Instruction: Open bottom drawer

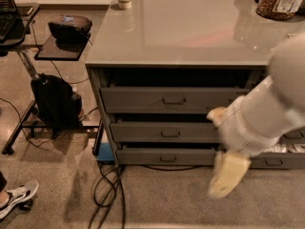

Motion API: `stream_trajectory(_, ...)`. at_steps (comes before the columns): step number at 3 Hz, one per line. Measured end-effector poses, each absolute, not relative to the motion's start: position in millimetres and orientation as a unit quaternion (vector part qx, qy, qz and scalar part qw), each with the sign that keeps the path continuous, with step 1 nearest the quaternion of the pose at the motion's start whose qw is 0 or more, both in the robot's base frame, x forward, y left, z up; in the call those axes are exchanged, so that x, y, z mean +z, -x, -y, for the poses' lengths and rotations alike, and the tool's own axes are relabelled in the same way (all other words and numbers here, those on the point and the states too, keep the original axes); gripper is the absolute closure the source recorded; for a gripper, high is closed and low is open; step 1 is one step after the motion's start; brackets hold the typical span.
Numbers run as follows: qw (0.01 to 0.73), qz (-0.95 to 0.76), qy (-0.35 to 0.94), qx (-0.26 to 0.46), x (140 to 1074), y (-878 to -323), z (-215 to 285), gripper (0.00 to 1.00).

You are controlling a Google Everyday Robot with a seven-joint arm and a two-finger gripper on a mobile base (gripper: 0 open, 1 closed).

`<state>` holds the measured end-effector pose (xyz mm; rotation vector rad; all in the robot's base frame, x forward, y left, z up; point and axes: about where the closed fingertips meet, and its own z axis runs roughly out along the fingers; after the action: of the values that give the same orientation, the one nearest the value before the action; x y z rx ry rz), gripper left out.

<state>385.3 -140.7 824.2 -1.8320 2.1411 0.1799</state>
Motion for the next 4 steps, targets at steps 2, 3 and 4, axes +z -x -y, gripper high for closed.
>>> stream_trajectory(2,0.132,-0.772,0.572,0.243,616,-322,75,0.0)
stream_trajectory(3,0.13,-0.782,0.542,0.281,540,-313,60,0.0)
stream_trajectory(4,0.155,-0.794,0.506,0.298,472,-338,45,0.0)
